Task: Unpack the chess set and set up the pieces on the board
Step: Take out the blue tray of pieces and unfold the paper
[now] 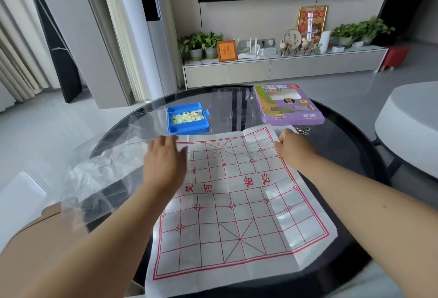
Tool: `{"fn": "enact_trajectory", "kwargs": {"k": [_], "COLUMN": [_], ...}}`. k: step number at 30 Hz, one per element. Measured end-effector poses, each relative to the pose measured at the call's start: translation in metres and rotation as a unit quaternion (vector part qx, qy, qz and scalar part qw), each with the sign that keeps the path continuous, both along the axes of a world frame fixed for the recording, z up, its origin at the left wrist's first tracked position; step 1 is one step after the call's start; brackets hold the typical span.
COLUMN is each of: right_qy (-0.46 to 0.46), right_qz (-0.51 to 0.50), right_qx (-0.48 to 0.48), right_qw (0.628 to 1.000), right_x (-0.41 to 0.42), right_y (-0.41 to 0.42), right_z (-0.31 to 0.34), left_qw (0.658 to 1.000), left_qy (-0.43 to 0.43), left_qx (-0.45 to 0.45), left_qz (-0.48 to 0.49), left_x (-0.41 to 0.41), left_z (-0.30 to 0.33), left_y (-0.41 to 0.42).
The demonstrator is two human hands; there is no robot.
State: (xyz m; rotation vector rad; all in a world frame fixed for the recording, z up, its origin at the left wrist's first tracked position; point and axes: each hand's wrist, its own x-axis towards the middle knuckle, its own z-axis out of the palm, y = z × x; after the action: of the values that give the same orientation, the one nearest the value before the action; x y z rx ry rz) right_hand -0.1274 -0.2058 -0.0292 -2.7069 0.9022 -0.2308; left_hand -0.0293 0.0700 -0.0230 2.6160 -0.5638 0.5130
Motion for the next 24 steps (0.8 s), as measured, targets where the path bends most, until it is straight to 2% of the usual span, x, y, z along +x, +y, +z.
{"fn": "enact_trajectory", "kwargs": {"k": [2, 4, 6, 8, 11, 13, 17, 24], "right_qy": [0.03, 0.041, 0.065, 0.089, 0.116, 0.144, 0.152, 0.139], "right_qz": [0.009, 0.02, 0.049, 0.091, 0.162, 0.188, 0.192, 0.18], "right_qx": [-0.025, -0.063, -0.086, -0.063, -0.004, -0.003, -0.035, -0.055], "right_qw": [0.999, 0.997, 0.993, 0.99, 0.98, 0.972, 0.969, 0.972], "right_x": [0.001, 0.0, -0.003, -0.007, -0.015, -0.021, -0.03, -0.034], "right_y": [0.002, 0.007, 0.02, 0.042, 0.075, 0.088, 0.081, 0.066], "right_z": [0.007, 0.018, 0.029, 0.036, 0.025, 0.006, -0.027, -0.036], "left_qw": [0.994, 0.978, 0.953, 0.938, 0.937, 0.938, 0.941, 0.941], "left_qy": [0.003, 0.071, 0.14, 0.153, 0.144, 0.141, 0.136, 0.135], "left_qx": [0.051, 0.113, 0.185, 0.236, 0.251, 0.251, 0.252, 0.254], "left_qz": [-0.095, -0.16, -0.194, -0.201, -0.198, -0.192, -0.182, -0.178], "left_x": [-0.016, -0.03, -0.036, -0.038, -0.037, -0.038, -0.041, -0.044], "left_z": [-0.007, -0.019, -0.031, -0.04, -0.043, -0.042, -0.043, -0.044], "left_y": [-0.003, -0.004, -0.003, -0.005, -0.012, -0.017, -0.022, -0.025]}}
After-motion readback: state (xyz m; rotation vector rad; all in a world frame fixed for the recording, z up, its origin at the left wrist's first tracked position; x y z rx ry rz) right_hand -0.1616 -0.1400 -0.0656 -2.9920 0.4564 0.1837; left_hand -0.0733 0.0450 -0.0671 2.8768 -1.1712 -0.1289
